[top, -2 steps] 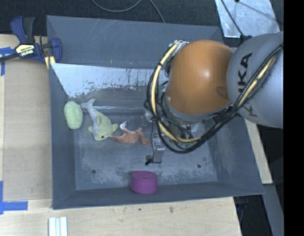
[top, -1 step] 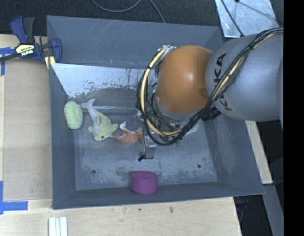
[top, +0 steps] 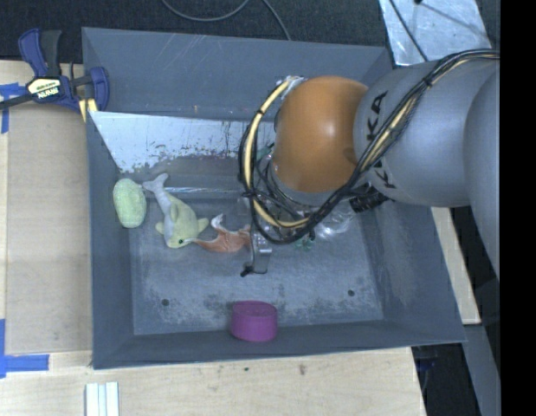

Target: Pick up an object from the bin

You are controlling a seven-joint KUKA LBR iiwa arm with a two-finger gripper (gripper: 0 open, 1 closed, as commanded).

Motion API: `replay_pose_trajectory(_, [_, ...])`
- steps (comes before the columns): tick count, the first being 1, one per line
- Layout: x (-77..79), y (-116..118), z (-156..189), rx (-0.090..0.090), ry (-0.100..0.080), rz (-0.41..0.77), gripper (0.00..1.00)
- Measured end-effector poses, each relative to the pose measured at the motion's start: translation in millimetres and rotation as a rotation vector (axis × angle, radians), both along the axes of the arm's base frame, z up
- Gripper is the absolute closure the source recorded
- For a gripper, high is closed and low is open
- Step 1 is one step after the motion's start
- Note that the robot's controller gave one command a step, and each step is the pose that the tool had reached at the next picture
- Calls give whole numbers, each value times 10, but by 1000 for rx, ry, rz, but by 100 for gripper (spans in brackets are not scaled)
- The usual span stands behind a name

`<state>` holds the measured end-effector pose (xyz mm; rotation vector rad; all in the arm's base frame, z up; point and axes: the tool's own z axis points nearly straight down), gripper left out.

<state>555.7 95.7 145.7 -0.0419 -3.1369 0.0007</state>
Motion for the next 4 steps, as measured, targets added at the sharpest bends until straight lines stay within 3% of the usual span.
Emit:
replay_pose_trajectory(1, [131,88,71,1,-11,98,0])
replay_pose_trajectory(2, [152,97,-724,1,-10,155,0])
replay_pose_trajectory(3, [232,187,-739,0,-14,97,100])
replay_pose_trajectory(4, [233,198,-734,1,-13,96,100])
